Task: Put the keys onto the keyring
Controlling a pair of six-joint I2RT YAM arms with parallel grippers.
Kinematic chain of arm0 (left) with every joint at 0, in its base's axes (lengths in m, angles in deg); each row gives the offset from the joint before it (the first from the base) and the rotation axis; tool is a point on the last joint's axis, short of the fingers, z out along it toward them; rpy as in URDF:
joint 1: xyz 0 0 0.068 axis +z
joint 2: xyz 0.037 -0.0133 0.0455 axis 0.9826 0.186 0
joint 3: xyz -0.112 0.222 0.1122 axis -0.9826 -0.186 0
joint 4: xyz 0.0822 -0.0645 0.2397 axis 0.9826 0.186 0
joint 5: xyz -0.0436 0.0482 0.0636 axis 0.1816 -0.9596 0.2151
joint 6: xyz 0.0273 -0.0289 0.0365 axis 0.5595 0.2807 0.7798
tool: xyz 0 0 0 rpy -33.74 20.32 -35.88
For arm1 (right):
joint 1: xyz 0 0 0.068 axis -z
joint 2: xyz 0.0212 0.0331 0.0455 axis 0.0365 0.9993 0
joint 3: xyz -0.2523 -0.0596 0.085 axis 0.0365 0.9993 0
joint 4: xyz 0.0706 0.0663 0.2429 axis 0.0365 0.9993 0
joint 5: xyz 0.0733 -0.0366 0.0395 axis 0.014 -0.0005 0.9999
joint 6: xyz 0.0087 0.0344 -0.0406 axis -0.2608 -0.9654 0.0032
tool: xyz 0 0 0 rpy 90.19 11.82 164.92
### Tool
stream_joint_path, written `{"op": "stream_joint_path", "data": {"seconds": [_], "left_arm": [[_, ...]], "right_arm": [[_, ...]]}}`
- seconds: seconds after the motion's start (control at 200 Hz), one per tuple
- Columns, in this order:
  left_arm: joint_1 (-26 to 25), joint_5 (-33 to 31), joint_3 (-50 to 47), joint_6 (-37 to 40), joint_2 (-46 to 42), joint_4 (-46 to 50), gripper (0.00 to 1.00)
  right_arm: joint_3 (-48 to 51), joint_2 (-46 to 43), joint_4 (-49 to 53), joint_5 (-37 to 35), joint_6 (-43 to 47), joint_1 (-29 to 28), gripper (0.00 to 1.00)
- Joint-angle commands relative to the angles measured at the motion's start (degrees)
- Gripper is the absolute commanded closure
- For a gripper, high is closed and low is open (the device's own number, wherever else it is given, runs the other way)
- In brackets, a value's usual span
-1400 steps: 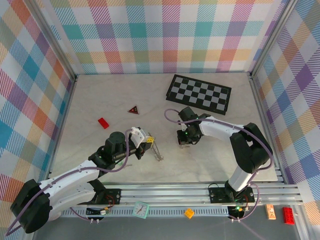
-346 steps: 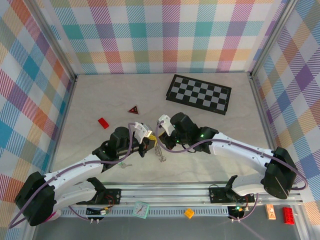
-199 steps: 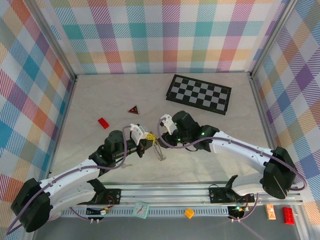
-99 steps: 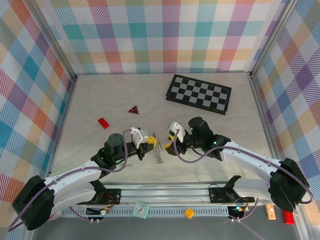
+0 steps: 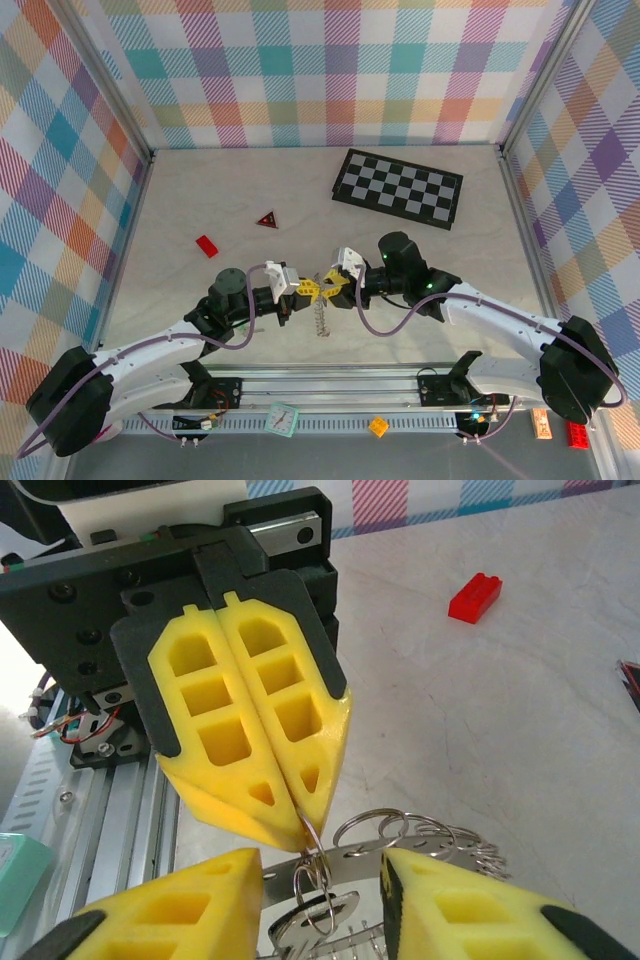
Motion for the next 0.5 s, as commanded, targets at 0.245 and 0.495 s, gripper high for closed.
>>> {"op": "stream_joint_path", "data": {"seconds": [0.245, 0.495], "left_arm": [[-0.6, 3.4, -0.6, 0.6, 0.0, -5.7, 1.0], [-0.6, -0.3, 0.0, 0.4, -1.2, -2.5, 0.78]], "right_arm": [[-0.7, 0.0, 0.3, 5.4, 3.3, 0.0, 0.88], [-4.0, 0.1, 6.9, 5.6, 6.4, 0.0, 1.0]]}}
